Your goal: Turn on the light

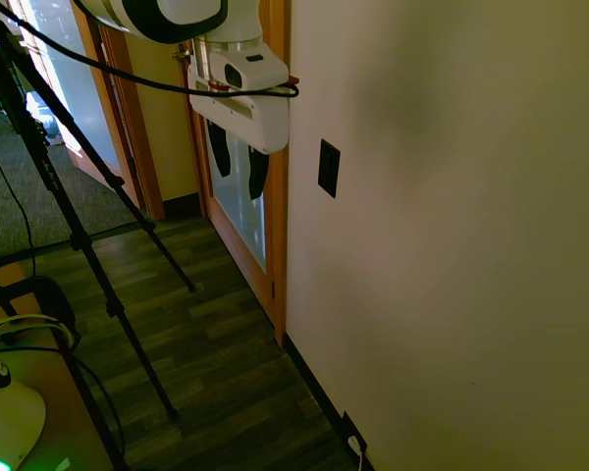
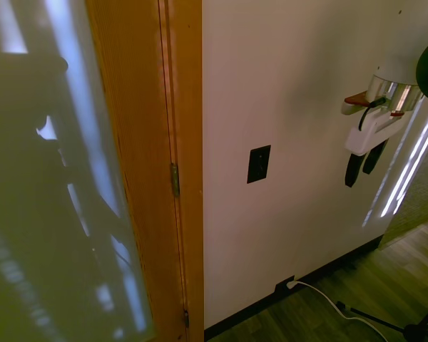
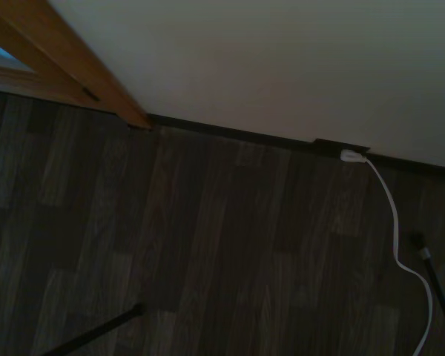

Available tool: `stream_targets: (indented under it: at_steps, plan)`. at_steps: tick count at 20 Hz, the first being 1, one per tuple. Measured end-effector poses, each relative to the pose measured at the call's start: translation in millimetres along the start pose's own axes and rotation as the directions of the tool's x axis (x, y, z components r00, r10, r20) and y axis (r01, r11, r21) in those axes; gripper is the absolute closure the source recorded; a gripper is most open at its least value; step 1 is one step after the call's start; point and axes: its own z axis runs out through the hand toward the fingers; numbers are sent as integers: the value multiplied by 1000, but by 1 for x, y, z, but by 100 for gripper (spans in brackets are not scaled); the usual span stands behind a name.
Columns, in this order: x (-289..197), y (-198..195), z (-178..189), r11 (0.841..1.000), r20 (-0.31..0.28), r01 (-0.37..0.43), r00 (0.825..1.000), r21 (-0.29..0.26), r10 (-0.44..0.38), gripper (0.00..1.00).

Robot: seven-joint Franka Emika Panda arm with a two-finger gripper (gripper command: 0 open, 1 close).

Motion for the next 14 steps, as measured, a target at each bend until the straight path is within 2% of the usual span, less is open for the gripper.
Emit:
stream_targets:
  at_steps: [4,9,14]
  plan:
    - [-2,-4,2,1000,-6,-10,1000,2,10,0]
    - [-15,-32,5,997,-87,-63,994,49,67,0]
    - [-8,-67,18,988,-157,-124,978,89,137,0]
